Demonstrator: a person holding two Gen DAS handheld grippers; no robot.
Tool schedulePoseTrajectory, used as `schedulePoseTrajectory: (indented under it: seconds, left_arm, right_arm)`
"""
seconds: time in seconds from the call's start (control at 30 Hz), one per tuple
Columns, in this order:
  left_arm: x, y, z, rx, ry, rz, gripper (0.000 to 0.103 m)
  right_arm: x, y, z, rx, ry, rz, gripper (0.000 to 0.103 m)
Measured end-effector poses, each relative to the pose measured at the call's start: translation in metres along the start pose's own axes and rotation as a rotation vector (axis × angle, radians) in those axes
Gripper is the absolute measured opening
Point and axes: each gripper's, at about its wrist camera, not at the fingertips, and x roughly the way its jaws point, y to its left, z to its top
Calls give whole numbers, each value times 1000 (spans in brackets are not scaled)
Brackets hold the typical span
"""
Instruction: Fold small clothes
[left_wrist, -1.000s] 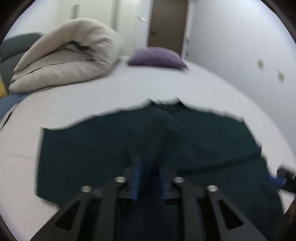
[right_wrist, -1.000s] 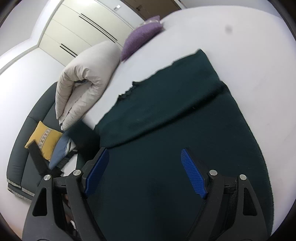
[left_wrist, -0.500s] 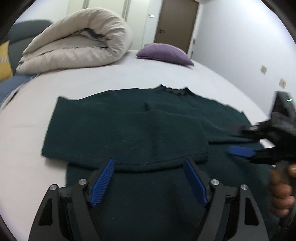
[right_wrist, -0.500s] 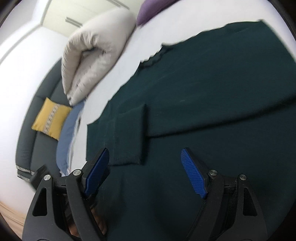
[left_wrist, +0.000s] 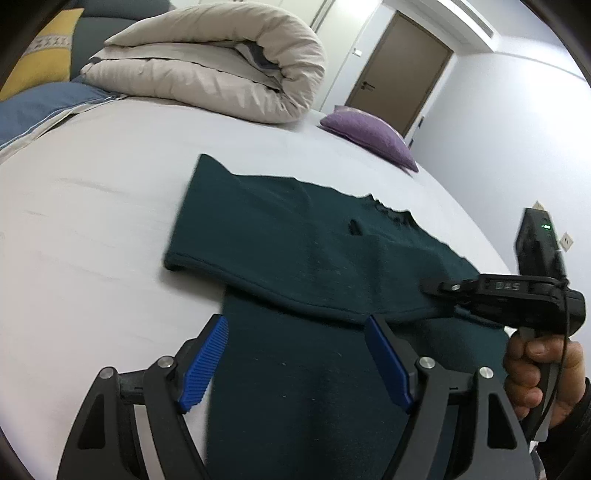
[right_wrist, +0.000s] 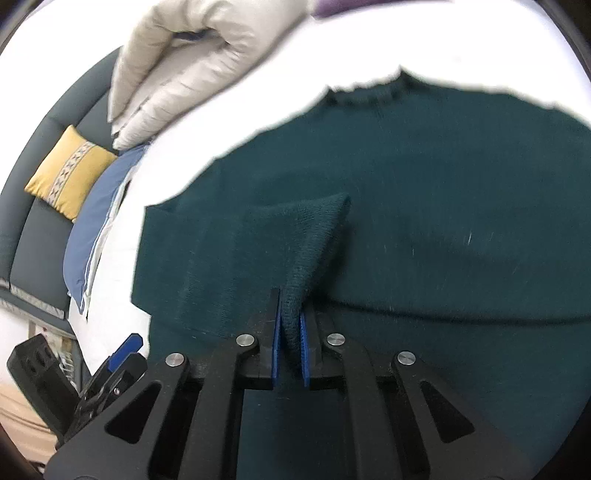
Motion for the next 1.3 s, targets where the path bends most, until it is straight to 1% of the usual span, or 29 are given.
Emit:
schedulePoseTrajectory:
  seconds: [0.07, 0.13, 0.17, 0.3, 0.33, 0.4, 0.47, 0.53, 0.63, 0.77, 0.87, 0.93, 0.97, 1.0, 1.07, 1.1, 1.13, 1.2, 1.3]
  left_arm:
    - [-3, 5, 4, -16, -10, 0, 77]
    - [-6, 10, 10, -33, -23, 6, 77]
    - [-7, 13, 14, -45, -31, 12, 77]
    - [-6, 24, 27, -63, -41, 27, 77]
    - [-5, 26, 30, -62, -43, 33, 77]
    - [-1, 29, 39, -62, -44, 39, 76]
    - [4, 29, 50, -55, -47, 61, 75]
    - [10, 30, 61, -52, -48, 66, 75]
    - [28, 29, 77, -40, -22, 85, 75]
    - [64, 27, 97, -18, 33, 111, 75]
    - [95, 25, 108, 7, 88, 138, 69]
    - [115, 26, 114, 13, 121, 147, 56]
    - [125, 26, 115, 18, 143, 150, 53]
    - [129, 26, 116, 22, 151, 152, 47]
    - [138, 23, 118, 49, 148, 171, 45]
    - [139, 23, 119, 59, 143, 175, 40]
    - [141, 23, 120, 69, 138, 178, 32]
    - [144, 27, 121, 80, 129, 184, 22]
    - [149, 37, 122, 49, 129, 164, 16]
  right_arm:
    - [-14, 5, 11, -52, -36, -27, 7]
    - [-26, 2, 20, -72, -54, -39, 7]
    - [-33, -4, 27, -78, -66, -52, 7]
    - [-45, -36, 38, -58, -81, -98, 7]
    - [-45, -48, 41, -44, -85, -118, 7]
    - [-41, -68, 44, -15, -86, -129, 7]
    - [-39, -84, 43, 7, -93, -140, 7]
    - [-32, -97, 44, 31, -96, -127, 7]
    - [-19, -109, 44, 25, -97, -120, 7]
    - [-9, -119, 41, 15, -99, -115, 7]
    - [-8, -123, 33, 14, -93, -102, 7]
    - [-9, -122, 27, 11, -88, -98, 7]
    - [-8, -124, 26, 9, -86, -95, 7]
    - [-6, -123, 26, 9, -88, -93, 7]
    - [-3, -125, 25, 8, -94, -96, 7]
    - [-2, -125, 24, 3, -95, -104, 7]
    - [-1, -125, 24, -1, -97, -111, 7]
    - [0, -124, 23, -2, -100, -132, 7]
    - [1, -126, 22, 16, -109, -135, 6]
